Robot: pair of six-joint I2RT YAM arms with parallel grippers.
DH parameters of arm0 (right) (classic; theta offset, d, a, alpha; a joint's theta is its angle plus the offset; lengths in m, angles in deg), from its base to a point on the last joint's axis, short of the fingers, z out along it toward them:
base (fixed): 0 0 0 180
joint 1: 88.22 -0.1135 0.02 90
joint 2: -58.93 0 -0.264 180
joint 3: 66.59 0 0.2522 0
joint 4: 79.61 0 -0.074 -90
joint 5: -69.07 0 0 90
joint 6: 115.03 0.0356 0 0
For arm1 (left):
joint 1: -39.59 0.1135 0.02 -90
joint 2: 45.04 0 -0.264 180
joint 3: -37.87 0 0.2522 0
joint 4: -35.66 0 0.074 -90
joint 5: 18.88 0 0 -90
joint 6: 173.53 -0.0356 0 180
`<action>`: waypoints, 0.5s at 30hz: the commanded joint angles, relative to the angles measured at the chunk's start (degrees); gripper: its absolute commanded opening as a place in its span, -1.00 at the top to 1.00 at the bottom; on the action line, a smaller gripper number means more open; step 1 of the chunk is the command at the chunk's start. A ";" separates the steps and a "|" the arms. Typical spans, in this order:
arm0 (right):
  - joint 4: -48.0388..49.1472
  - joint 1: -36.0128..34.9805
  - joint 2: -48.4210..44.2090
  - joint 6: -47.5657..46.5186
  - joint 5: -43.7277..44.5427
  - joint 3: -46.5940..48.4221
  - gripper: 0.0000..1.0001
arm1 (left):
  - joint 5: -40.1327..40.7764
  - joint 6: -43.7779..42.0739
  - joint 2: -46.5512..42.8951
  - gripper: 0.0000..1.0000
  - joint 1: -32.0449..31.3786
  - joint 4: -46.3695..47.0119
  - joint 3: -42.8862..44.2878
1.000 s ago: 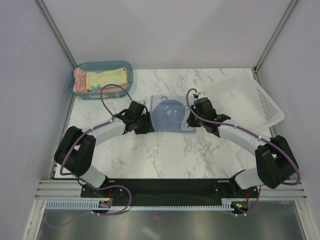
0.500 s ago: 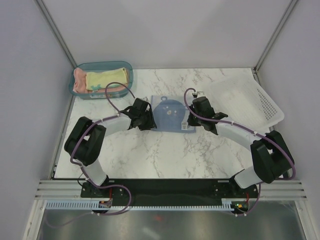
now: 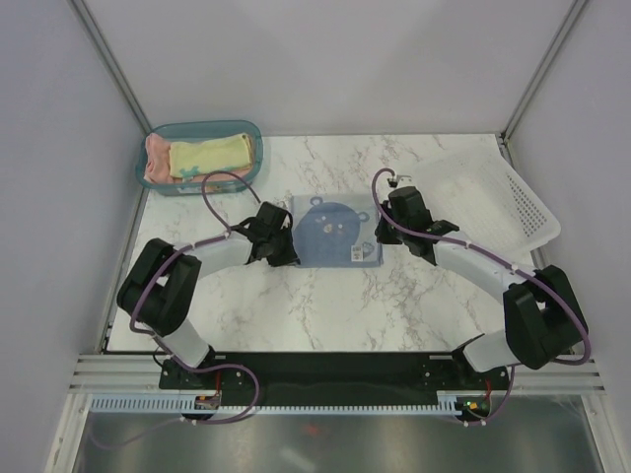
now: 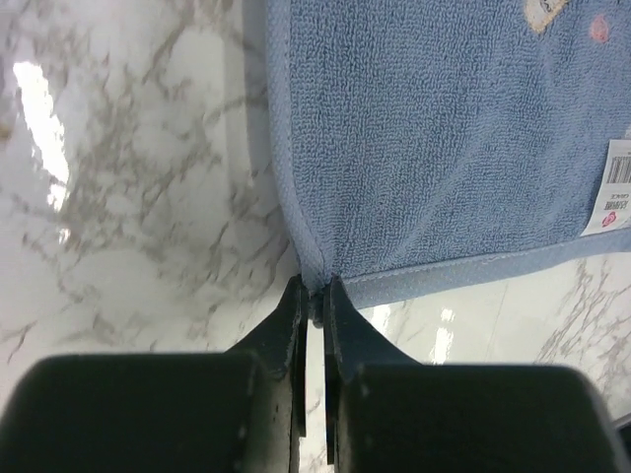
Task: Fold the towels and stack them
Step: Fold the towel
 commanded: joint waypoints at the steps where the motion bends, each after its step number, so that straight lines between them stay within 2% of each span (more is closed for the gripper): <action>1: -0.59 0.00 -2.62 0.17 -1.14 0.02 0.95 | -0.48 -1.61 -4.26 0.94 -0.01 -5.92 -2.99; 6: -0.94 0.00 -1.93 1.13 -4.65 0.54 0.93 | -0.83 -2.93 -11.20 0.89 -0.01 -8.65 -7.21; 8: -0.77 -0.53 -1.31 1.93 -5.71 -0.15 0.92 | -2.40 -3.02 -12.35 0.73 -0.01 -9.62 -8.35; 9: -0.85 -0.88 -1.22 2.63 -7.19 -0.59 0.91 | -4.59 -3.02 -13.23 0.42 -0.01 -9.71 -8.79; 12: -0.77 -1.58 -1.04 3.51 -7.73 -2.70 0.77 | -8.19 -2.23 -17.43 0.07 -0.10 -8.75 -9.06; 13: -0.50 -1.50 -1.13 3.86 -7.91 -3.14 0.64 | -8.73 -2.14 -18.32 0.02 -0.10 -8.66 -8.63; 15: 0.02 -1.50 -0.96 3.69 -8.00 -3.93 0.52 | -11.01 -2.40 -19.56 -0.07 -0.01 -8.66 -6.18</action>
